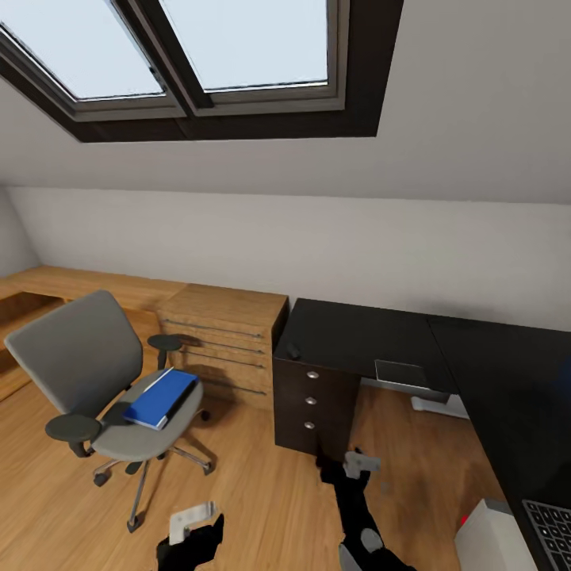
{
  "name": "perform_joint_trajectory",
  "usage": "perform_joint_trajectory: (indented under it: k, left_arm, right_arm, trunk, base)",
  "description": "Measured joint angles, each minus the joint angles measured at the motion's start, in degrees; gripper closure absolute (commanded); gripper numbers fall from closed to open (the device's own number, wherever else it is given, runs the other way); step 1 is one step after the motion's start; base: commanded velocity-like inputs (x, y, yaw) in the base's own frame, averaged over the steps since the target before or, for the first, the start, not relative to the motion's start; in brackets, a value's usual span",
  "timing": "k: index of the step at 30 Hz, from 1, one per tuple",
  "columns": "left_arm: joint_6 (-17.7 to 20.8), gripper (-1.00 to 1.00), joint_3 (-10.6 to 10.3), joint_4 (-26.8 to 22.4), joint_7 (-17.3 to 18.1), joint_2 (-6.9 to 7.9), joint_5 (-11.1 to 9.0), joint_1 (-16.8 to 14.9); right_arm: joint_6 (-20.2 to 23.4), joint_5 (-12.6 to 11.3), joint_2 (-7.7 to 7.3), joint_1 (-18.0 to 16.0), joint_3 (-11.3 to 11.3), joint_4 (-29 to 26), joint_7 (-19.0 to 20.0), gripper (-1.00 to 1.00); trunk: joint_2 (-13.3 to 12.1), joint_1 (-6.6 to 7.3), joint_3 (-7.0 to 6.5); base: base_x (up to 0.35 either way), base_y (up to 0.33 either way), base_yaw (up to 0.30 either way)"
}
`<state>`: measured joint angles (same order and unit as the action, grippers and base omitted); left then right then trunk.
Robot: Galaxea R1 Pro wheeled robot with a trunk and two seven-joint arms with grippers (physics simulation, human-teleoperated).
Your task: In the bedroom, organize the workspace by keeping the computer under the desk, ensuring the monitor is on the desk, placing the keyboard on the desk next to the monitor, placing the mouse on the desk next to the keyboard, moving the folder from the swivel chair onto the desk next to the mouse, stacking the notebook on top of the folder with the pen on top of the notebook, and positioning the swivel chair next to the desk.
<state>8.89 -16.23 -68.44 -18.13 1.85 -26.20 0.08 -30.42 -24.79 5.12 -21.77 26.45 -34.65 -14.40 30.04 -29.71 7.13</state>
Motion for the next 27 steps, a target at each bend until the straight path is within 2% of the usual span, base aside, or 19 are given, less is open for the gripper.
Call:
perform_joint_trajectory:
  k: [2, 3, 4, 7, 9, 10, 11, 13, 16, 17, 20, 25, 27]
  left_arm:
    - [7.1, -1.0, 0.8, -6.4, -2.6, -0.21, 0.0, 0.0]
    - [9.0, -1.0, 1.0, -8.4, -3.7, -0.36, -0.1, -0.2]
    - [10.7, -1.0, 1.2, -10.1, -4.7, -0.97, -0.2, -1.7]
    - [12.3, -1.0, 1.3, -11.2, -5.9, -2.36, -0.4, -6.3]
    - [14.9, -1.0, 1.5, -11.4, -7.4, -3.05, -0.5, -9.6]
    - [15.9, -1.0, 1.5, -11.5, -7.8, -3.15, -0.7, -10.2]
    - [19.0, -1.0, 1.6, -11.6, -8.6, -3.38, -1.6, -11.6]
    - [20.2, -1.0, 1.7, -11.8, -8.8, -3.45, -2.5, -12.2]
    - [21.0, -1.0, 1.6, -11.9, -8.9, -3.29, -3.1, -12.6]
    - [21.1, -1.0, 1.7, -12.1, -9.0, -2.43, -3.2, -12.7]
    - [21.2, -1.0, 1.7, -12.6, -9.0, -1.69, -3.5, -12.7]
    - [21.4, -1.0, 1.7, -12.8, -8.9, -1.5, -3.8, -12.8]
    - [21.4, -1.0, 1.7, -12.9, -8.8, -1.47, -4.6, -12.8]
  right_arm:
    - [7.9, 0.3, 0.07, -4.8, -0.3, -1.7, -1.8, -1.0]
    - [11.4, 0.4, 0.12, -8.2, -0.3, -2.1, -2.3, -1.0]
    - [15.8, 0.3, 0.19, -12.5, -0.4, -2.3, -2.8, -1.0]
    - [21.8, -0.1, 0.32, -18.2, -0.9, -1.3, -3.3, -1.0]
    - [24.6, -1.6, 0.67, -20.5, -3.1, 0.6, -3.4, -1.0]
    - [25.0, -2.0, 0.83, -20.8, -3.6, 0.9, -3.4, -1.0]
    - [26.1, -2.9, 1.56, -21.5, -4.6, 1.8, -3.5, -1.0]
    - [26.7, -3.3, 1.85, -21.7, -5.1, 2.1, -3.5, -1.0]
    - [27.0, -3.7, 2.05, -21.8, -5.5, 2.4, -3.5, -1.0]
    - [27.4, -3.8, 1.76, -21.8, -5.8, 2.4, -3.5, -1.0]
    - [28.0, -3.6, 1.63, -21.8, -5.7, 2.5, -3.5, -1.0]
    - [34.2, -4.0, 1.55, -21.8, -5.8, 2.5, -3.4, -1.0]
    - [38.8, -3.9, 1.53, -21.8, -5.9, 2.3, -3.4, -1.0]
  trunk:
    - [0.0, 0.0, 0.01]
    - [0.0, 0.0, 0.01]
    - [0.0, -0.01, -0.01]
    - [0.0, 0.0, -0.01]
    - [0.0, 0.0, 0.0]
    - [0.0, 0.0, 0.01]
    - [0.0, 0.0, 0.0]
    - [0.0, 0.0, 0.01]
    - [0.0, 0.0, 0.01]
    - [0.0, 0.01, 0.01]
    - [0.0, 0.03, 0.01]
    - [0.0, 0.03, 0.01]
    - [0.0, 0.03, 0.01]
  base:
    - [0.0, 0.0, 0.0]
    - [0.0, 0.0, 0.0]
    - [0.0, 0.0, 0.0]
    - [0.0, 0.0, 0.0]
    - [0.0, 0.0, 0.0]
    - [0.0, 0.0, 0.0]
    - [0.0, 0.0, 0.0]
    - [0.0, 0.0, 0.0]
    - [0.037, 0.0, 0.0]
    - [0.177, 0.0, 0.0]
    - [0.262, 0.0, 0.0]
    - [0.31, 0.0, 0.0]
    - [0.325, 0.0, 0.0]
